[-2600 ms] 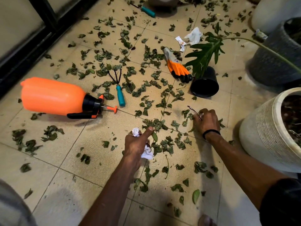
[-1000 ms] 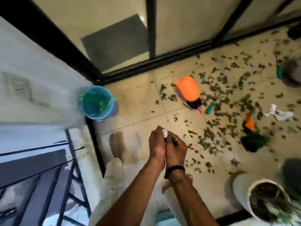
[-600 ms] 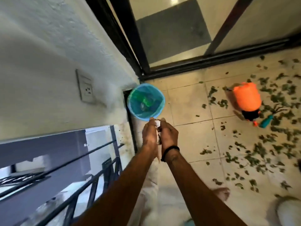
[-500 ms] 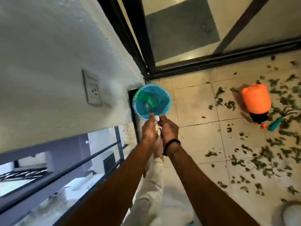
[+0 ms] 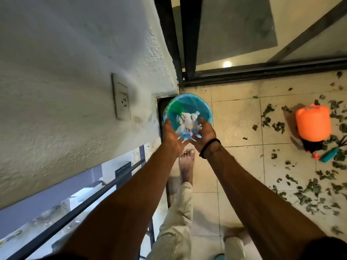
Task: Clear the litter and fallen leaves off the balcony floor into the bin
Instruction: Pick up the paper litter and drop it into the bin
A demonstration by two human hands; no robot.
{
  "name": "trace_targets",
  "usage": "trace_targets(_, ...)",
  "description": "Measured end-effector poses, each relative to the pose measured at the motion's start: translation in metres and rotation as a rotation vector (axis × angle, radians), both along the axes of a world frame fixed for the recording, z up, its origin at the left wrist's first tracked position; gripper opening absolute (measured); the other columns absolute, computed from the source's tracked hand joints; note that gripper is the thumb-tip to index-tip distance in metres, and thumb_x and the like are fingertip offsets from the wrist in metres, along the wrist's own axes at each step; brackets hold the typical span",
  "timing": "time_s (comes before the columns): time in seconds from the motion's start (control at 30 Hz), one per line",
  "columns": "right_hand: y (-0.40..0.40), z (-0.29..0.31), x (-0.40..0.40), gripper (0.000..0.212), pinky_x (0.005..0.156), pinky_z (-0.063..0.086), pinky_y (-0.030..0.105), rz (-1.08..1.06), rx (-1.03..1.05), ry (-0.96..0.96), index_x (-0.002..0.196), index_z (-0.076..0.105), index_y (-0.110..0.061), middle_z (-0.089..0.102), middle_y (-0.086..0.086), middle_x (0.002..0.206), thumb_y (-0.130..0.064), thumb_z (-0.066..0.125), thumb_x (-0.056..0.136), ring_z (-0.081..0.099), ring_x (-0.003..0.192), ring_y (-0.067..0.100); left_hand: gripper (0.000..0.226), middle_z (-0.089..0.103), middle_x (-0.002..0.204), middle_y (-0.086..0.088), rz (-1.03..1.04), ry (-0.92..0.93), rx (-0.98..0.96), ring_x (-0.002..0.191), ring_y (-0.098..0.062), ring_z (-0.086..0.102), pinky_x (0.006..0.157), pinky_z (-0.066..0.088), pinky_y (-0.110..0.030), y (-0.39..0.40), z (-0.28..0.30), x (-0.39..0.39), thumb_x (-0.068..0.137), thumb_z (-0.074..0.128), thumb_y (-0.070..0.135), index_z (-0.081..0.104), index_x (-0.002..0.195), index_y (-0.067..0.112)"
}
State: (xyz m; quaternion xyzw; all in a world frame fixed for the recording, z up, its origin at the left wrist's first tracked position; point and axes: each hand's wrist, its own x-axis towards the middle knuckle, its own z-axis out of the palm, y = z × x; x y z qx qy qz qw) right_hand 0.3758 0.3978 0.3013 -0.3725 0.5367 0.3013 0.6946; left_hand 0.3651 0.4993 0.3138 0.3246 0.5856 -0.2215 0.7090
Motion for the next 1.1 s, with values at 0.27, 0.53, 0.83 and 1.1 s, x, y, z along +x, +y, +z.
trace_targets(0.27,-0.009,0.009,-0.024,0.03,0.086,0.049,0.04,0.035,0.036,-0.046,0.119,0.052,-0.017,0.055,0.01,0.121,-0.041,0.053,0.102,0.058,0.096,0.026,0.06,0.05,0.148,-0.02,-0.012,-0.029,-0.031,0.131,-0.036,0.052,0.115,0.037,-0.048,0.01,0.018,-0.045,0.104,0.04,0.055,0.045,0.149,0.015)
trace_targets(0.53,-0.035,0.024,-0.087,0.037,0.106,0.049,0.048,0.272,0.027,-0.063,0.115,0.059,-0.011,0.065,0.012,0.122,-0.045,0.055,0.1,0.064,0.108,0.031,0.049,0.067,0.117,-0.018,-0.158,-0.06,-0.031,0.1,-0.03,0.063,0.09,0.049,-0.037,0.003,0.049,-0.134,0.105,0.036,0.057,0.057,0.113,0.014)
trace_targets(0.83,-0.126,0.128,-0.207,0.034,0.087,0.054,0.042,0.252,0.035,-0.064,0.105,0.061,-0.013,0.068,0.011,0.118,-0.047,0.057,0.1,0.066,0.1,0.028,0.045,0.068,0.101,-0.006,-0.287,-0.088,0.052,0.092,-0.022,0.061,0.105,0.042,-0.04,-0.047,0.148,-0.23,0.104,0.038,0.055,0.065,0.097,0.02)
trace_targets(1.1,-0.248,0.25,-0.301,0.032,0.093,0.056,0.046,0.049,-0.176,-0.12,0.109,0.068,-0.01,0.075,0.009,0.106,-0.04,0.063,0.099,0.07,0.098,0.029,0.044,0.075,0.097,-0.007,-0.687,-0.171,0.118,0.082,-0.021,0.066,0.081,0.048,-0.034,-0.17,0.252,-0.256,0.102,0.047,0.055,0.066,0.115,0.018)
